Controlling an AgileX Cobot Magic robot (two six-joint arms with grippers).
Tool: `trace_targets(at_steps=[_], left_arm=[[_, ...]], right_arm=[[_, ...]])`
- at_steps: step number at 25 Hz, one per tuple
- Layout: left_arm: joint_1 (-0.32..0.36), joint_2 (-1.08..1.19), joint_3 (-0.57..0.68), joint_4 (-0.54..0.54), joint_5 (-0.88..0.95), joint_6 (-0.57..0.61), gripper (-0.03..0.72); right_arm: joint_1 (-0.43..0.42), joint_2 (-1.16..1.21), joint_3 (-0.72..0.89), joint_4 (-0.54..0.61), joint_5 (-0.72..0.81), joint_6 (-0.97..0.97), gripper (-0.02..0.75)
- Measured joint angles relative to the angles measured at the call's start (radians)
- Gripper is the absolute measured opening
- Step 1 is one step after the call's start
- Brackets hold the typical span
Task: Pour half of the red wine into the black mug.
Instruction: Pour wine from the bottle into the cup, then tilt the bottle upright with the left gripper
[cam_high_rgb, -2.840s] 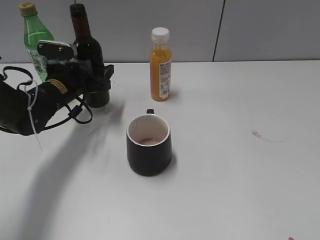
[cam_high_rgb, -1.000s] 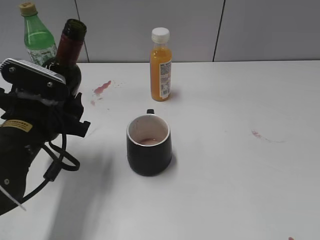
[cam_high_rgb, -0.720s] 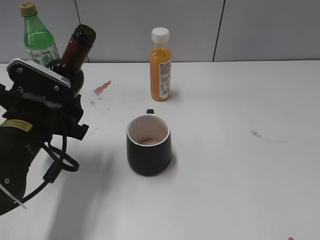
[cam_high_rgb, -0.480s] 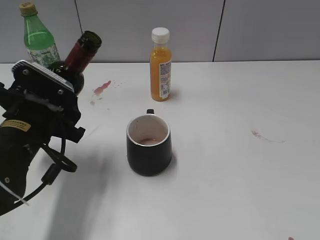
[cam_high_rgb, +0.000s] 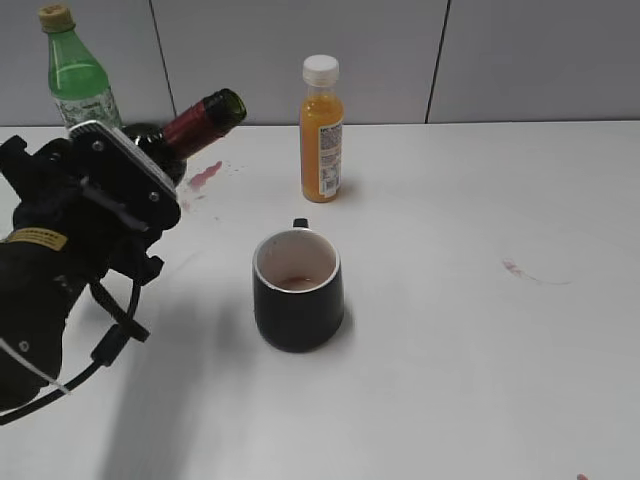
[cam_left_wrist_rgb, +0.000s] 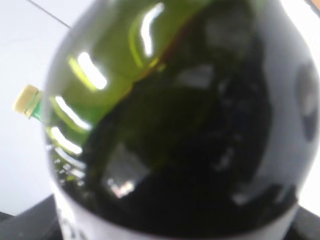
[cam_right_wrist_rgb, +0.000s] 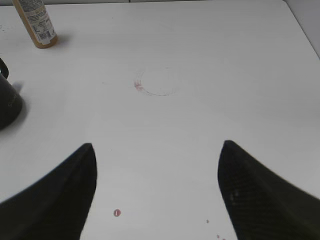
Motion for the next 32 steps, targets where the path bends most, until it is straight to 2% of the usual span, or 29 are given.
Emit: trace_targets(at_steps=[32], left_arm=[[0.0,0.07,-0.009,-0.011,-0.038,0.549,0.54]], right_arm=[[0.0,0.0,0.0,0.0,0.0,-0.001,0.573]])
